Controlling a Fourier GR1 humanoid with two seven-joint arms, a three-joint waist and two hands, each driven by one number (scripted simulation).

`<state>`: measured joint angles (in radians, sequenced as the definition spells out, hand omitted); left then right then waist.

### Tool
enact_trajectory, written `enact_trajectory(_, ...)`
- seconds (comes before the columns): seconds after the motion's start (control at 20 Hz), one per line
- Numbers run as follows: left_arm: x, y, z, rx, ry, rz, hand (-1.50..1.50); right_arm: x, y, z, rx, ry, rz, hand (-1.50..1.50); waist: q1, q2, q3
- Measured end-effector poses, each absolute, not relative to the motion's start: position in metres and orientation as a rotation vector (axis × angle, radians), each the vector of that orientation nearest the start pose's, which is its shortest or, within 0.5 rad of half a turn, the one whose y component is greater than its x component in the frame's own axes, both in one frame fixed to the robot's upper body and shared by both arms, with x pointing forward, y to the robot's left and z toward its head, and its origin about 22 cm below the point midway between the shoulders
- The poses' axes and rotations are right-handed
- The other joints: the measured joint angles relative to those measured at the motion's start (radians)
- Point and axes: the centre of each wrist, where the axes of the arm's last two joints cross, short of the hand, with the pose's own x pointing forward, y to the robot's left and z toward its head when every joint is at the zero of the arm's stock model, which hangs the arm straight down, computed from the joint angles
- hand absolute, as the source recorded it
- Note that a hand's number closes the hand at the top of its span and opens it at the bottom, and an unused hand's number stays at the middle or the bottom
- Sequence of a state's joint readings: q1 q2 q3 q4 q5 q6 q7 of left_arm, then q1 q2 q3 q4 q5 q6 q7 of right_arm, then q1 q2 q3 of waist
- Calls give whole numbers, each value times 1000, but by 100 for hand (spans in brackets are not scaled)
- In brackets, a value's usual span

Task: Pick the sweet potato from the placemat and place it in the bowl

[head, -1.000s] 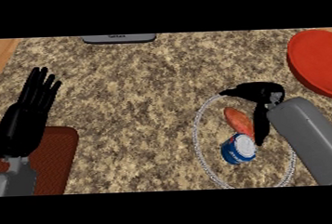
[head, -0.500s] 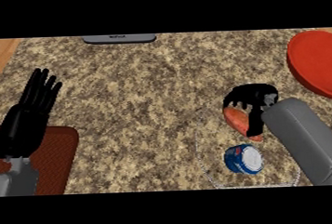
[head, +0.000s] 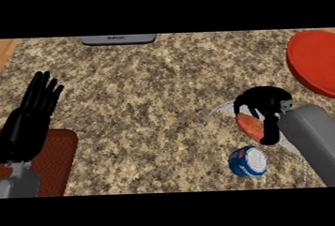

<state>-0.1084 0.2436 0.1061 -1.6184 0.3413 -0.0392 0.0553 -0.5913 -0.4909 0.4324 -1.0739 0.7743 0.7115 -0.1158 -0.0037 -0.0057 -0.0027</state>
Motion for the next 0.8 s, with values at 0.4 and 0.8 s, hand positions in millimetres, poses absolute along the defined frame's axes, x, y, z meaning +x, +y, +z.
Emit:
enact_trajectory(0.4,260,308,58,-52,-1694,101,0,303,-375,69,-378,-1150,1805,150,-33,0,4)
enact_trajectory(0.8,260,302,59,-57,-1690,93,0,265,-452,101,-561,-1394,1635,150,-24,0,3)
